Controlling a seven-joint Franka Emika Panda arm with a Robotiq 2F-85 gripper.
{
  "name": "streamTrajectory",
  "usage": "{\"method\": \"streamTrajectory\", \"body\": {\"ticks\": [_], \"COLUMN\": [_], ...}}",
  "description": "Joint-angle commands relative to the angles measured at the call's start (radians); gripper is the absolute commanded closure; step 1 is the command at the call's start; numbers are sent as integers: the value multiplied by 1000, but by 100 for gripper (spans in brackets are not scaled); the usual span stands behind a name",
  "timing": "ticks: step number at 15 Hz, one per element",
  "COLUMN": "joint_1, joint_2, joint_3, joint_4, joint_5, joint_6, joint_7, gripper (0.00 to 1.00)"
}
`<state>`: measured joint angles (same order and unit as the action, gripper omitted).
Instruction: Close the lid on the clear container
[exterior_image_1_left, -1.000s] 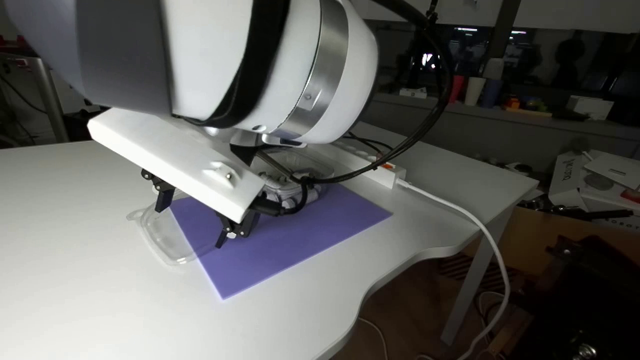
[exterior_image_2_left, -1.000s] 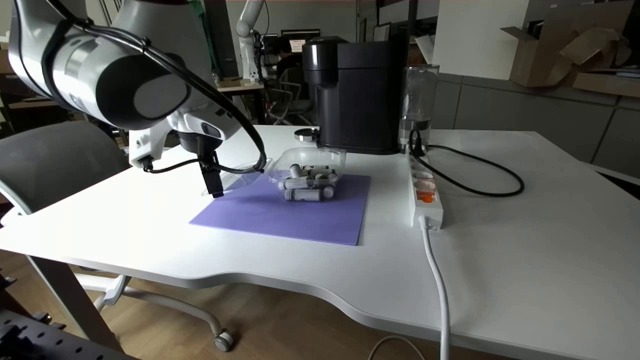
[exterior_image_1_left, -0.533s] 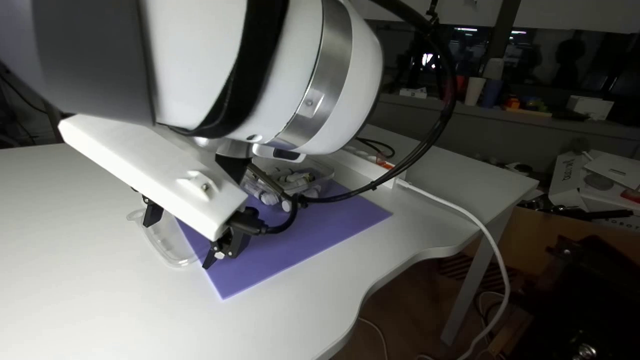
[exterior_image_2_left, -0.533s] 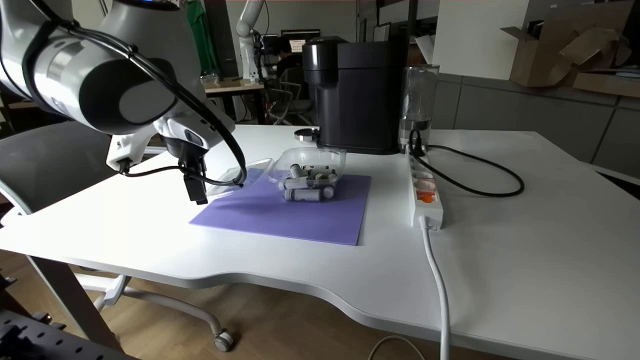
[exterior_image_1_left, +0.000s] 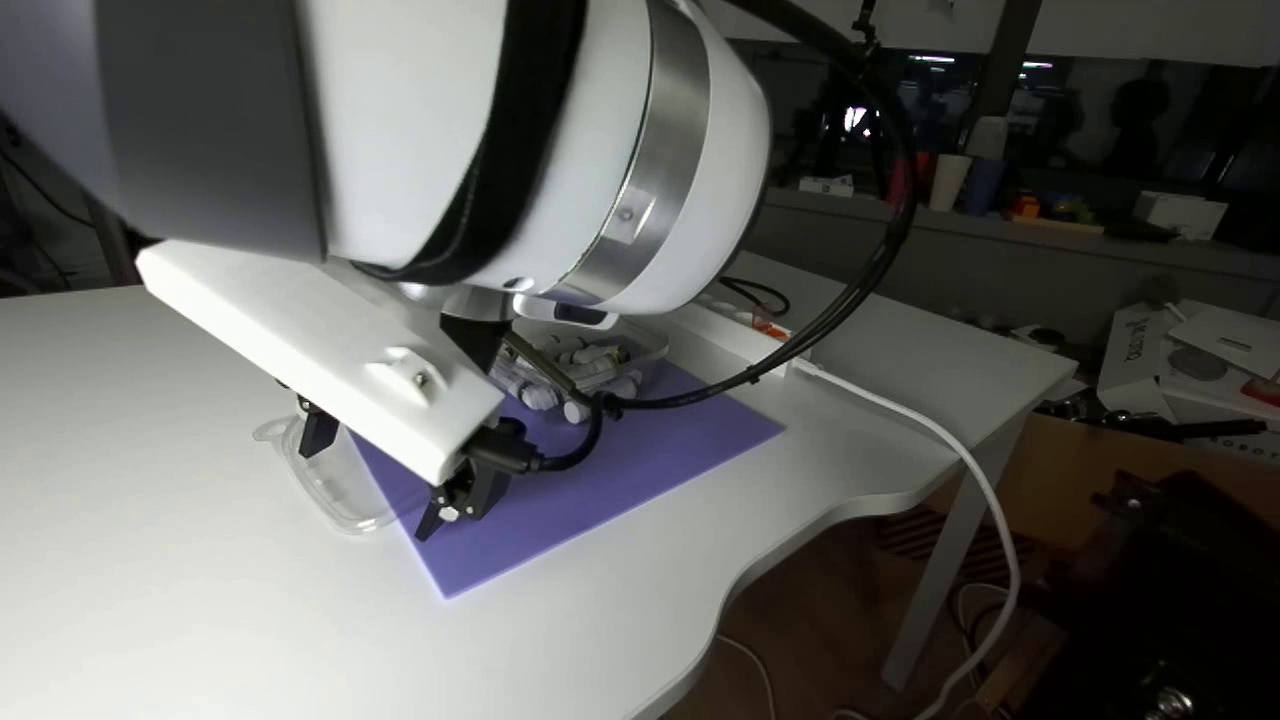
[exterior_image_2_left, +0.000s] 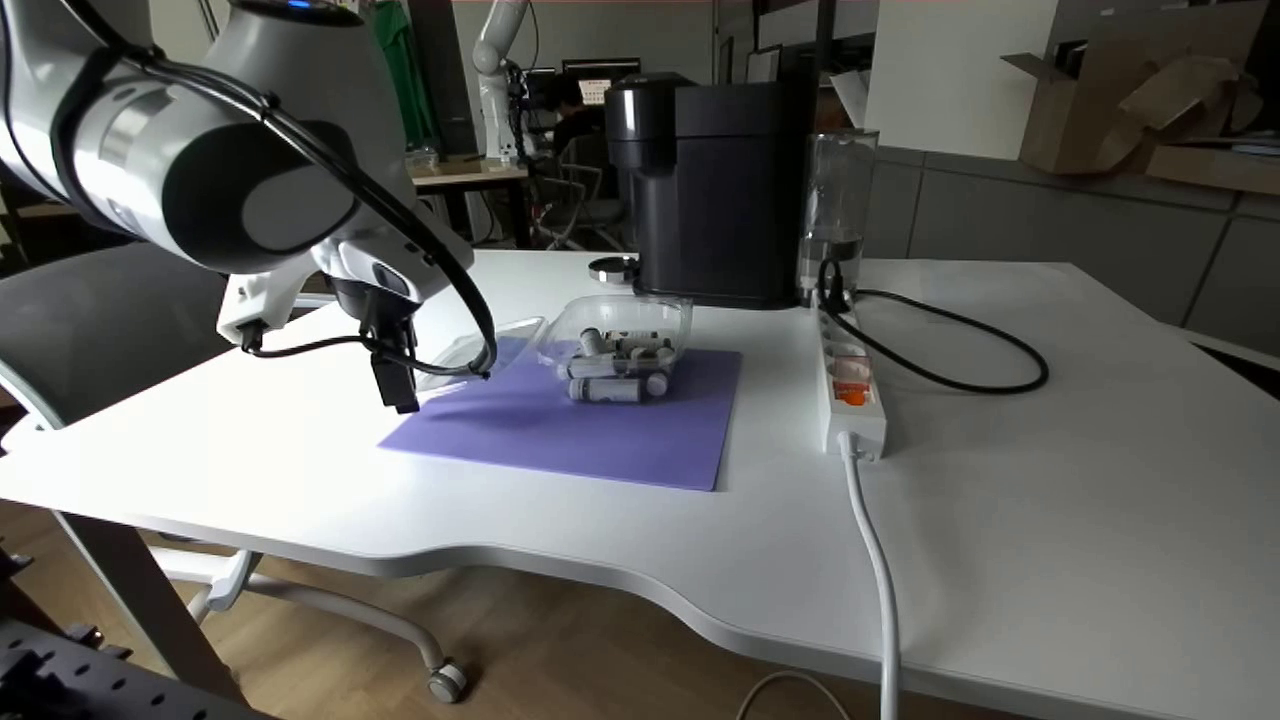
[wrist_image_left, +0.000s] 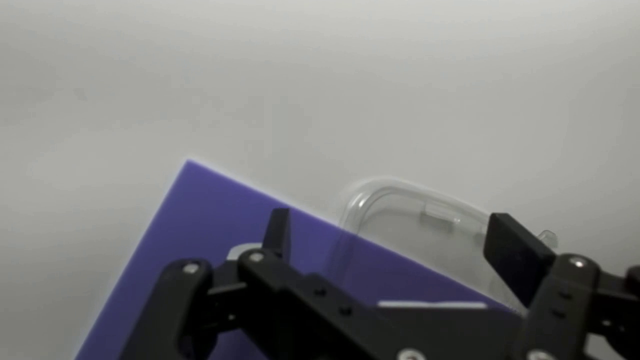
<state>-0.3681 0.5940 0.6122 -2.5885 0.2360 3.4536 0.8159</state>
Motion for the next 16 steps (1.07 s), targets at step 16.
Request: {"method": "streamTrajectory", "body": {"ticks": [16], "joint_1": [31], "joint_2": [-11], "joint_3": [-36], "joint_4": [16], "joint_5": [-6], "joint_6": [-1], "joint_7": [28], "gripper": [0]}}
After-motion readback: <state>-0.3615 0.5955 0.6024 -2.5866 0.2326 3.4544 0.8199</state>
